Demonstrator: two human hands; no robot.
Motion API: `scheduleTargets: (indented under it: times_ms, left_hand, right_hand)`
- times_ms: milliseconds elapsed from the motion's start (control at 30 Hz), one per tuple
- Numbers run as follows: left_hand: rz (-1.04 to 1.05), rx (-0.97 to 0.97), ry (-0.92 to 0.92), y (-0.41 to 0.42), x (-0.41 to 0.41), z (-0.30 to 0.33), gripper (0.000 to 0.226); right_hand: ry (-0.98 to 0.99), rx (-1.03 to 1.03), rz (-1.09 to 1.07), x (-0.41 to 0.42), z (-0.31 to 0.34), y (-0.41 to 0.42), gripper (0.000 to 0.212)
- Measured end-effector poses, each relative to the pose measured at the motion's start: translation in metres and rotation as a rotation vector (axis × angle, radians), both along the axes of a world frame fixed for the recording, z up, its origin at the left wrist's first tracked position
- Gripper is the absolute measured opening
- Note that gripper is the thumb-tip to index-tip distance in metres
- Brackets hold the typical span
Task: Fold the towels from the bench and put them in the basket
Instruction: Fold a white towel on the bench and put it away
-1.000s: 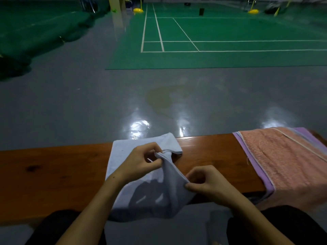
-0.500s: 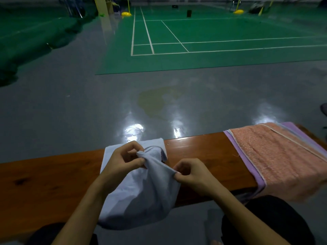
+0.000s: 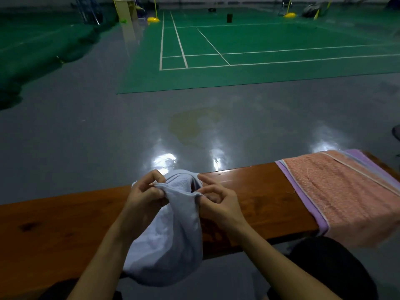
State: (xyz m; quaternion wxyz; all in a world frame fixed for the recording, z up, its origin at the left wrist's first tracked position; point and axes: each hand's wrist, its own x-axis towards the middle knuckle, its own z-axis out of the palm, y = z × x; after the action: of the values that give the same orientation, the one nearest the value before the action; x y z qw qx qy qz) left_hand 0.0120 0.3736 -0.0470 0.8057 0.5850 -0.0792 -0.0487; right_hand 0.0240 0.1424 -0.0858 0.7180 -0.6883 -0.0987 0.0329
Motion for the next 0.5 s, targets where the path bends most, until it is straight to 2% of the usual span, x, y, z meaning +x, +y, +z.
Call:
scheduleTargets:
  times_ms: [133, 300, 400, 500]
  left_hand:
    - [0.03, 0.023, 0.0, 0.006, -0.001, 0.001, 0.009]
    - [0.046, 0.084, 0.015, 0.015, -0.003, 0.002, 0.011]
    - [0.052, 0.327, -0.027, 0.021, -0.005, 0.0, 0.021]
    - [0.113, 0.666, -0.175, 0.023, -0.007, -0.004, 0.014]
  right_hand:
    - [0.022, 0.06, -0.037, 0.002, -0.001, 0.003, 0.006]
    - [-0.08, 0.05, -0.134, 0.012, 0.005, -0.008, 0.008]
    - [-0.219, -0.085, -0.108, 0.021, 0.007, -0.02, 0.012]
    - [-0.407, -0.372, -0.097, 0.032, 0.006, -0.032, 0.014]
